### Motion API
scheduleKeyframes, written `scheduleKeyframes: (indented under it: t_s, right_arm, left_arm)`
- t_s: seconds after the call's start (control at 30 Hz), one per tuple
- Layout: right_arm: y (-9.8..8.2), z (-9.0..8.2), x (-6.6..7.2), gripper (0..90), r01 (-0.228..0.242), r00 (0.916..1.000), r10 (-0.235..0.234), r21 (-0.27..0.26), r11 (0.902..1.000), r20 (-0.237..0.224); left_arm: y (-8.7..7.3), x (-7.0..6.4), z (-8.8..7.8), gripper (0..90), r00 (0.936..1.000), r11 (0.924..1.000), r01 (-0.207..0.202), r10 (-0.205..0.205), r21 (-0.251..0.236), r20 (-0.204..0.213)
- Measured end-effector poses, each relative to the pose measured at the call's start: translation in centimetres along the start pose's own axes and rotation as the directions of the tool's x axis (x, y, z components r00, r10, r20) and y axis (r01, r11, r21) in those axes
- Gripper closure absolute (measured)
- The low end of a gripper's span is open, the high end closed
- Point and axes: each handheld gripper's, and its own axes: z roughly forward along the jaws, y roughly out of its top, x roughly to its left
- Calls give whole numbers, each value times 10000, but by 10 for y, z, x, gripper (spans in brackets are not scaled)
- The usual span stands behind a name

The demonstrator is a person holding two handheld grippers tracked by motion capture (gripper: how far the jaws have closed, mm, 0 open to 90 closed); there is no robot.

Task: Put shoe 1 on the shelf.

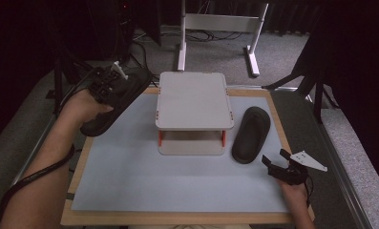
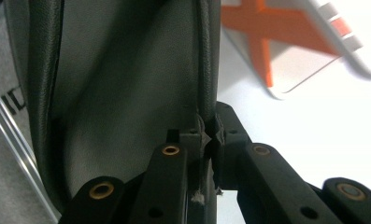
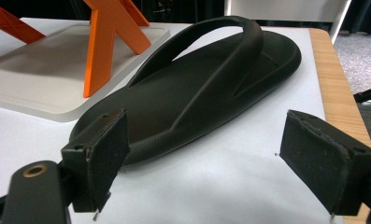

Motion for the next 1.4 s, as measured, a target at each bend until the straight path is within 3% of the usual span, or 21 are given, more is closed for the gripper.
scheduleKeyframes:
  t_s: [0.33,0.57,0.83,1.13,1.2,1.4]
  right_arm:
    - [0,-1,-1,152,-46,10000,46,-42,10000,-21]
    - [0,-1,-1,152,-43,10000,42,-60,10000,-65]
    - [0,-1,-1,152,-33,10000,32,-106,9999,-90]
    - [0,-2,-1,152,-45,9999,43,-138,9999,-122]
    - [0,-2,-1,152,-49,9999,47,-161,9999,-122]
    - [0,-3,-1,152,-65,9998,61,-198,9998,-183]
  left_arm:
    - [51,-42,-4,846,9945,9949,-1004,1005,-54,284]
    - [84,-66,4,846,9902,9917,-1288,1283,51,548]
    - [111,-81,22,846,9886,9919,-1248,1224,228,873]
    - [136,-88,37,845,9933,9917,-1048,1007,740,569]
    - [142,-88,39,845,9936,9935,-941,897,640,685]
    - [155,-99,48,844,9931,9900,-1051,996,935,616]
